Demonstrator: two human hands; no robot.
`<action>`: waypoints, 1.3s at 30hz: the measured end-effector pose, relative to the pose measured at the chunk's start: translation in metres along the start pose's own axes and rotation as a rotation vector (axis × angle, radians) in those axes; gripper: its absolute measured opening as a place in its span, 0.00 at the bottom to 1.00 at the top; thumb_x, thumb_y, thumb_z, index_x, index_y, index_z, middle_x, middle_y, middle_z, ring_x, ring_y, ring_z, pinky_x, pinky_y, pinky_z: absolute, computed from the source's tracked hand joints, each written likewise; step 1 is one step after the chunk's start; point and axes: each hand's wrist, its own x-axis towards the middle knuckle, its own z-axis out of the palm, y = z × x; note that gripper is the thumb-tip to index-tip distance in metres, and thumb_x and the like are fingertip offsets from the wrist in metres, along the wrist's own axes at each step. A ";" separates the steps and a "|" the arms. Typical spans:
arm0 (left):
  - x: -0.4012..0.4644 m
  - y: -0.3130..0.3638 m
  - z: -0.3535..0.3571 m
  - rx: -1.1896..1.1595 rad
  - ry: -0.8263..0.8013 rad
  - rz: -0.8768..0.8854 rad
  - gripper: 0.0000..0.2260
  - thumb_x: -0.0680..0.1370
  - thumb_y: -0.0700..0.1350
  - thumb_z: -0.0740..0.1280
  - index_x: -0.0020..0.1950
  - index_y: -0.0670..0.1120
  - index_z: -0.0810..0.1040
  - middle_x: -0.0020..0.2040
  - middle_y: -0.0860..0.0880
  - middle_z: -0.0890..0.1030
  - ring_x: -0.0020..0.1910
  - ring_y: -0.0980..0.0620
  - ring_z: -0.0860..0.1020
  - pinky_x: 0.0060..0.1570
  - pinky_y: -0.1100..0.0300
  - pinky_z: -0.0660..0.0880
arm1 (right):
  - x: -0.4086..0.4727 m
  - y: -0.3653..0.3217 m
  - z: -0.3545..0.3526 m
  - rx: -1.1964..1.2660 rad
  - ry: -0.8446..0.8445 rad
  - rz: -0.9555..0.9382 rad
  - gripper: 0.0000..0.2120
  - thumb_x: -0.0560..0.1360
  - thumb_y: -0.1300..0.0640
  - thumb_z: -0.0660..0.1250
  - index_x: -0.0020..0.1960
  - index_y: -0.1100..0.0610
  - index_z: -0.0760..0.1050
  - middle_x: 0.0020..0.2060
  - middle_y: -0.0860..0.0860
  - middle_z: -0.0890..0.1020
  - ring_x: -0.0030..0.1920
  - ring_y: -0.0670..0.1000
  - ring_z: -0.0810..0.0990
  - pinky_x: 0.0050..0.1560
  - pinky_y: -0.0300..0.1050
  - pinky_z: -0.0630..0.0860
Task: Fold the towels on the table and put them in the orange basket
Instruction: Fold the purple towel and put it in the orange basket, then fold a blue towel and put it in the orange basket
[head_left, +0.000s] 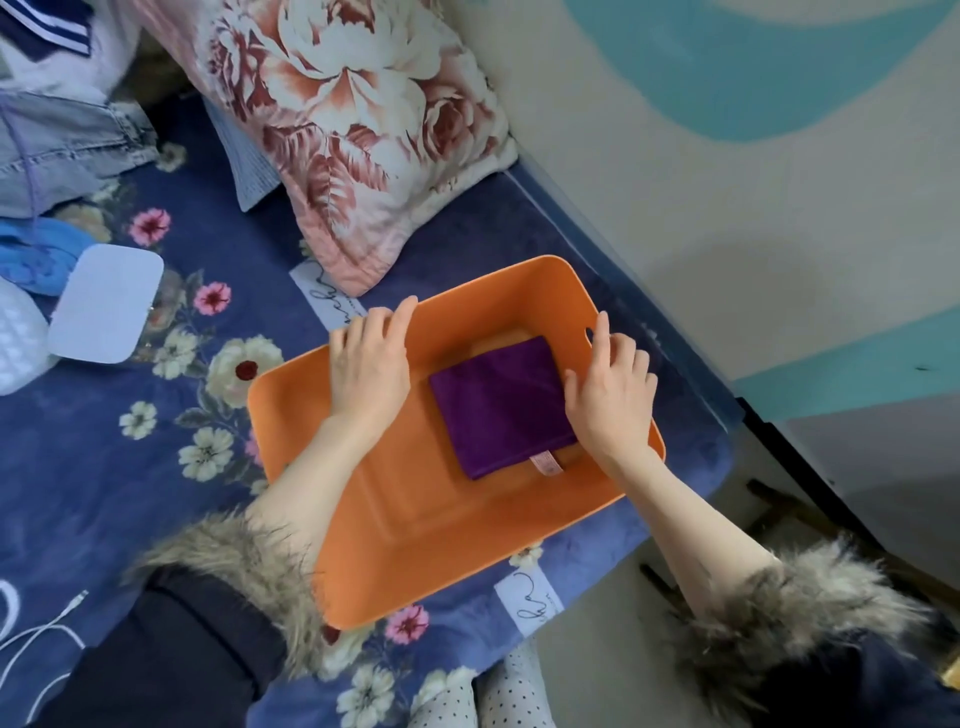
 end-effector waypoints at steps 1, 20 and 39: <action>0.001 0.001 -0.003 0.005 -0.055 0.004 0.29 0.73 0.38 0.69 0.72 0.46 0.65 0.55 0.43 0.76 0.52 0.41 0.75 0.52 0.47 0.69 | 0.000 0.000 -0.003 -0.002 -0.031 0.001 0.32 0.76 0.54 0.64 0.75 0.61 0.55 0.62 0.61 0.71 0.57 0.63 0.71 0.50 0.58 0.70; -0.111 0.090 -0.140 -0.456 -0.267 0.246 0.19 0.80 0.46 0.61 0.70 0.44 0.68 0.68 0.46 0.71 0.68 0.48 0.68 0.67 0.53 0.65 | -0.146 0.034 -0.133 0.545 -0.015 0.064 0.25 0.80 0.51 0.59 0.74 0.55 0.59 0.70 0.50 0.67 0.69 0.49 0.67 0.66 0.38 0.59; -0.347 0.324 -0.225 -0.568 -0.511 1.368 0.17 0.79 0.52 0.59 0.64 0.45 0.75 0.61 0.49 0.77 0.61 0.49 0.74 0.55 0.63 0.66 | -0.579 0.132 -0.202 0.605 0.585 0.997 0.19 0.79 0.50 0.59 0.69 0.49 0.66 0.58 0.45 0.74 0.59 0.46 0.73 0.61 0.42 0.69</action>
